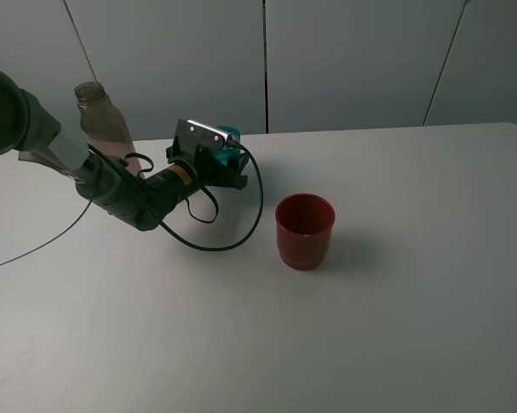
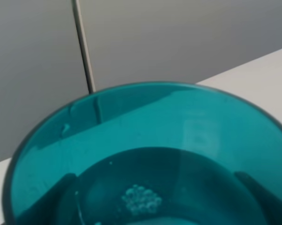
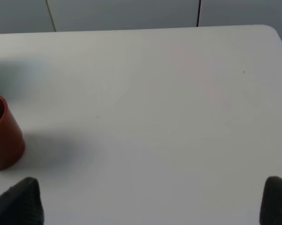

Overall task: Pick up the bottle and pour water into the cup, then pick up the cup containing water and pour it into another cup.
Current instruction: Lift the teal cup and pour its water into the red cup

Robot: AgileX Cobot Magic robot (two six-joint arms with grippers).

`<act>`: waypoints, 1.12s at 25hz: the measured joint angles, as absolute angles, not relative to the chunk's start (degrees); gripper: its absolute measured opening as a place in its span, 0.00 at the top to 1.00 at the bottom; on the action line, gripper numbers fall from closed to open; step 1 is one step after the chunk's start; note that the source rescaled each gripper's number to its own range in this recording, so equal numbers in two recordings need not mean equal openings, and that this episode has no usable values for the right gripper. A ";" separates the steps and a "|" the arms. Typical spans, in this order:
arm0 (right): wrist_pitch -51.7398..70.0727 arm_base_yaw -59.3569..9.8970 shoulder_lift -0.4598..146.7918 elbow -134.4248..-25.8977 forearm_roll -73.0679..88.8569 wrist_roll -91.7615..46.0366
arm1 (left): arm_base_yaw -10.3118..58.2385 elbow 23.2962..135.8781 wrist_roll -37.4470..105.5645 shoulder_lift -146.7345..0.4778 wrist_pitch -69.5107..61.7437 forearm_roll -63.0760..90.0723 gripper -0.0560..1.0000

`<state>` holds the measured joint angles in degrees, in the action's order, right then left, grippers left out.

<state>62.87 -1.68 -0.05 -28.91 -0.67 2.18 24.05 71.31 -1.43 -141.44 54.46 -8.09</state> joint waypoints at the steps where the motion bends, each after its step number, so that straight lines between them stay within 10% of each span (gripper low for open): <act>1: 62.87 -1.68 -0.05 -28.91 -0.67 2.18 | 24.05 71.31 -1.43 -141.13 53.71 -8.50 0.81; 28: 62.87 -1.68 -0.05 -28.91 -0.67 2.18 | 24.16 71.31 -27.34 -120.65 28.05 -46.97 0.84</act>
<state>62.87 -1.68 -0.05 -28.91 -0.67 2.18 24.16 71.31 -27.34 -120.65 28.05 -46.97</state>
